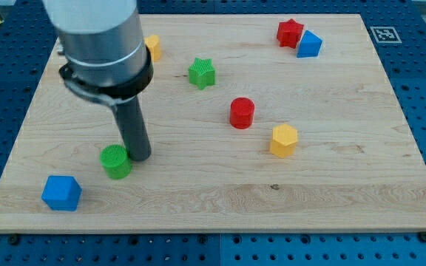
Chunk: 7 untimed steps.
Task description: Slide yellow hexagon below red circle
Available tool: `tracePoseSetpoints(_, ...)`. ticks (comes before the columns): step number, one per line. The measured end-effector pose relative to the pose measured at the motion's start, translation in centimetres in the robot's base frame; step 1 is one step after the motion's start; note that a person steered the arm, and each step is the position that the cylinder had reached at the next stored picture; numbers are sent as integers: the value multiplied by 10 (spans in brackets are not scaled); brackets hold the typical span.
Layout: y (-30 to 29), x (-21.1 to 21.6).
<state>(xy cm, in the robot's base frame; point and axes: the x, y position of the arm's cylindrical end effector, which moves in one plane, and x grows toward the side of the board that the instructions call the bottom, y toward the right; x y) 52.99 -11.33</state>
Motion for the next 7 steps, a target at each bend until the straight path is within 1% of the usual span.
tracePoseSetpoints(1,-10,18)
tracePoseSetpoints(2,-27,21)
tracePoseSetpoints(3,13,21)
tracePoseSetpoints(4,108,22)
tracePoseSetpoints(5,211,34)
tracePoseSetpoints(6,286,30)
tracePoseSetpoints(7,293,-12)
